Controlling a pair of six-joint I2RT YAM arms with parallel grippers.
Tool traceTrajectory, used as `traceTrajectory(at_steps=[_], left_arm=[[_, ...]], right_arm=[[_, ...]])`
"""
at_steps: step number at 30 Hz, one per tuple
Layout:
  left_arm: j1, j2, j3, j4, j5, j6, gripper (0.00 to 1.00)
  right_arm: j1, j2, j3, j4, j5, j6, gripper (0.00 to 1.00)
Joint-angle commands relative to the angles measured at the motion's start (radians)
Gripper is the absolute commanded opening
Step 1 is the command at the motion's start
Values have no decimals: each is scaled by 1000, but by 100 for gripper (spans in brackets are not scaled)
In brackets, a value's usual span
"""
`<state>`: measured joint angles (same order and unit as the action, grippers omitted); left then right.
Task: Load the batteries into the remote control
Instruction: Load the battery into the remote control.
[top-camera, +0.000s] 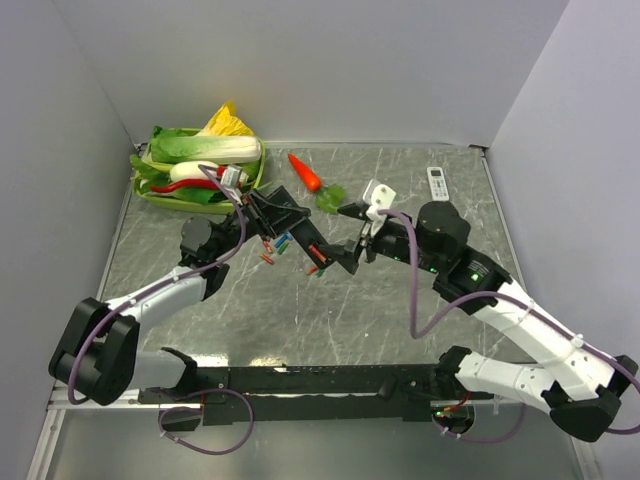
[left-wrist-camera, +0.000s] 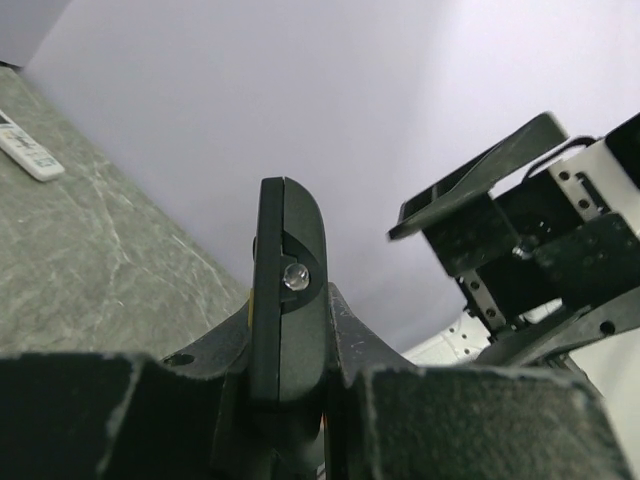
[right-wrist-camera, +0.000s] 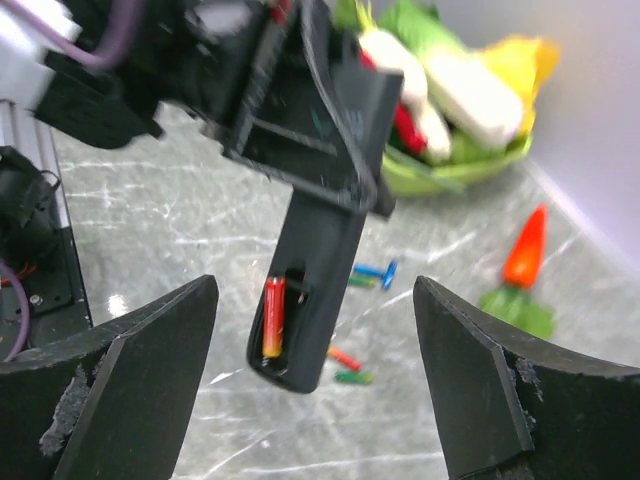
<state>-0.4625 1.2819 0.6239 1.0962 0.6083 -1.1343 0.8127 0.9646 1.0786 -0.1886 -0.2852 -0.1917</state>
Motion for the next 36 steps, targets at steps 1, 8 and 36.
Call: traceTrajectory(at_steps=[1,8,36], left_arm=[[-4,14,69,106,96,-44,2],[-4,33,132,48,203,-47,2],[-4,-76,263,-479,268,214,2]], right_arm=[[-10,-47,57,-71,-150,-188,86],[-24,-26,89,-193,-331,-458,71],[25,143,215,-321,-368,-637,41]])
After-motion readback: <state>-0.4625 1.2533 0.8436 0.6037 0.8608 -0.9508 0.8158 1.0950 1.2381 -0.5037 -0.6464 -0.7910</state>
